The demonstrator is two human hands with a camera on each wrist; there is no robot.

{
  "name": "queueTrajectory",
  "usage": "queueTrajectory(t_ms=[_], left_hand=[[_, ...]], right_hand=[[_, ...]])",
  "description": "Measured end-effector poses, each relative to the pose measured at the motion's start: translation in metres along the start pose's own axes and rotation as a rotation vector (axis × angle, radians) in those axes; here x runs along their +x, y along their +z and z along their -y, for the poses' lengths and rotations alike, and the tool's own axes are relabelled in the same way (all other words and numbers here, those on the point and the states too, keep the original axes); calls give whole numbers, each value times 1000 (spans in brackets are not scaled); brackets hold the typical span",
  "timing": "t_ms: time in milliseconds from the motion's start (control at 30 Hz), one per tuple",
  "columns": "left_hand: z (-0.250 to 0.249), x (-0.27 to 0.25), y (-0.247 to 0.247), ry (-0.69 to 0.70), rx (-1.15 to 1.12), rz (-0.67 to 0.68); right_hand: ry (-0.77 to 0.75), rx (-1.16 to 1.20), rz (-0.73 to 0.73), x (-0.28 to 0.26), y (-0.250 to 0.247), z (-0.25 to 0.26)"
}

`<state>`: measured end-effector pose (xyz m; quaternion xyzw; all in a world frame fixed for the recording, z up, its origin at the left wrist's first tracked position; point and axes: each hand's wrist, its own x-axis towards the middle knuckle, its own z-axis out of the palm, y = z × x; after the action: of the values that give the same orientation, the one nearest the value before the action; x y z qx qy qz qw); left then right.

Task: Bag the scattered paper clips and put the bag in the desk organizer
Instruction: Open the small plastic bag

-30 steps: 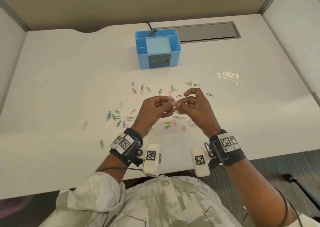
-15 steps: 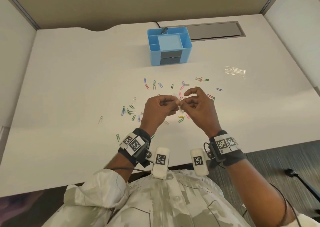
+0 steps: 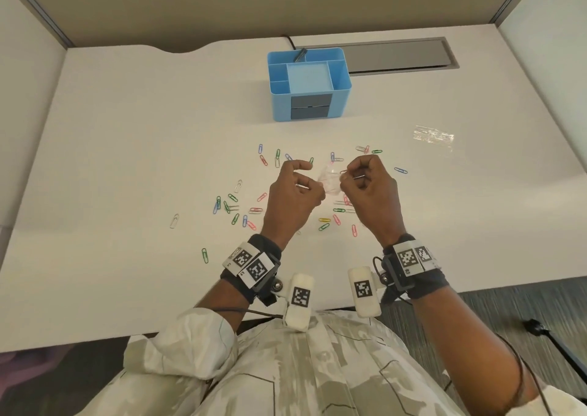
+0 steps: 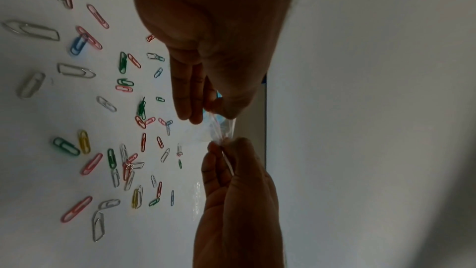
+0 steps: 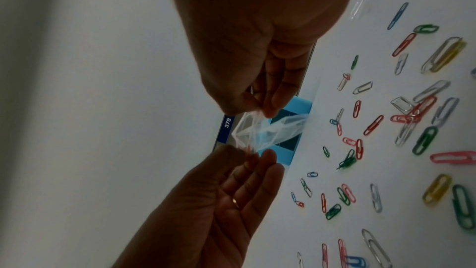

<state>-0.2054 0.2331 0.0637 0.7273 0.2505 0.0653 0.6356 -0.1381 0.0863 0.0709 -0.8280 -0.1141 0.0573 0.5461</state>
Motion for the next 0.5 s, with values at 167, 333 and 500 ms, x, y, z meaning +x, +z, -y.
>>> queueTrajectory(t_ms=[167, 333, 500], left_hand=[[-6, 4, 11, -22, 6, -46], [-4, 6, 17, -42, 109, -46], [1, 12, 20, -55, 203, -86]], right_hand=[[-54, -37, 72, 7, -3, -6], [-15, -31, 148, 12, 0, -15], [-47, -117, 138, 22, -5, -27]])
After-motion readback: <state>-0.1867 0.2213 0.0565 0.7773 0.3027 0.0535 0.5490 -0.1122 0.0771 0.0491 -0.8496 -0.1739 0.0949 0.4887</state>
